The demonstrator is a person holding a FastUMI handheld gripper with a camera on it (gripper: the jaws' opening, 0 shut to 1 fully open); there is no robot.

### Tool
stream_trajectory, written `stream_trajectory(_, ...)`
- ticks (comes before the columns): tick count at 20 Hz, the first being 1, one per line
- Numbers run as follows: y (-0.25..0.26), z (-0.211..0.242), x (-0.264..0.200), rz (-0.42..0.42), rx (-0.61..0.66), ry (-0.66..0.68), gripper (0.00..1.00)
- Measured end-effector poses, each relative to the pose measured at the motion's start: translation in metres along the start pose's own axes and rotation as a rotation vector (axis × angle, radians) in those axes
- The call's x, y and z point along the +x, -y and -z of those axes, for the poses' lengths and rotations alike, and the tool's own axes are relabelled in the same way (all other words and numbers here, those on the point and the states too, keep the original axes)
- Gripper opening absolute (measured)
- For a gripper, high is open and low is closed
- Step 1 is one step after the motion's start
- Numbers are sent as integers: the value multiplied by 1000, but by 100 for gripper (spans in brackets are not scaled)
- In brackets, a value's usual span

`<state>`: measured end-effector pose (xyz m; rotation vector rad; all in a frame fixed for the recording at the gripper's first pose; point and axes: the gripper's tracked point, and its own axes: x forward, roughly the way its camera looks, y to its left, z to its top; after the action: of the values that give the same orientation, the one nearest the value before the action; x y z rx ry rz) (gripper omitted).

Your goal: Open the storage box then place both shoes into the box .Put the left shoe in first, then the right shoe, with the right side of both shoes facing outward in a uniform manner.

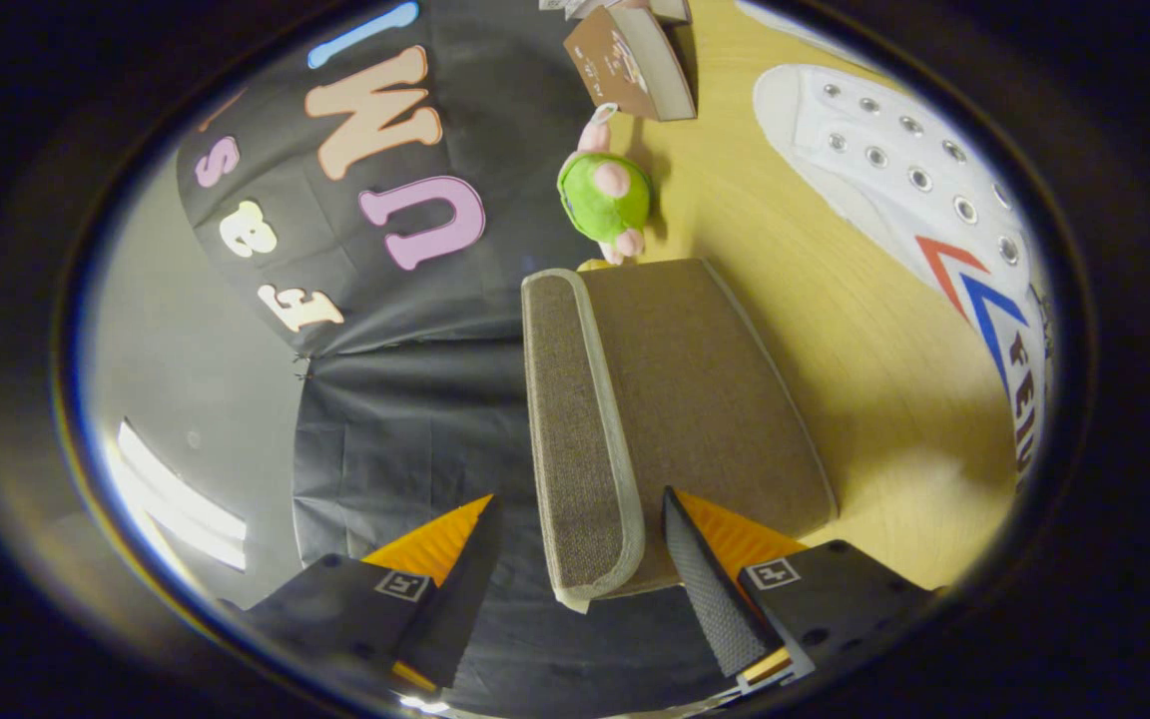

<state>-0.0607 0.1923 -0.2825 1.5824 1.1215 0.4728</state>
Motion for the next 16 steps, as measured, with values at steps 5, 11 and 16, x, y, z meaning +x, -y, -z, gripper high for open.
stream_trajectory(5,-11,3,-3,-40,32,-12,90)
stream_trajectory(11,-24,2,-8,-84,48,-7,86)
stream_trajectory(16,-25,5,-5,-47,45,-4,28)
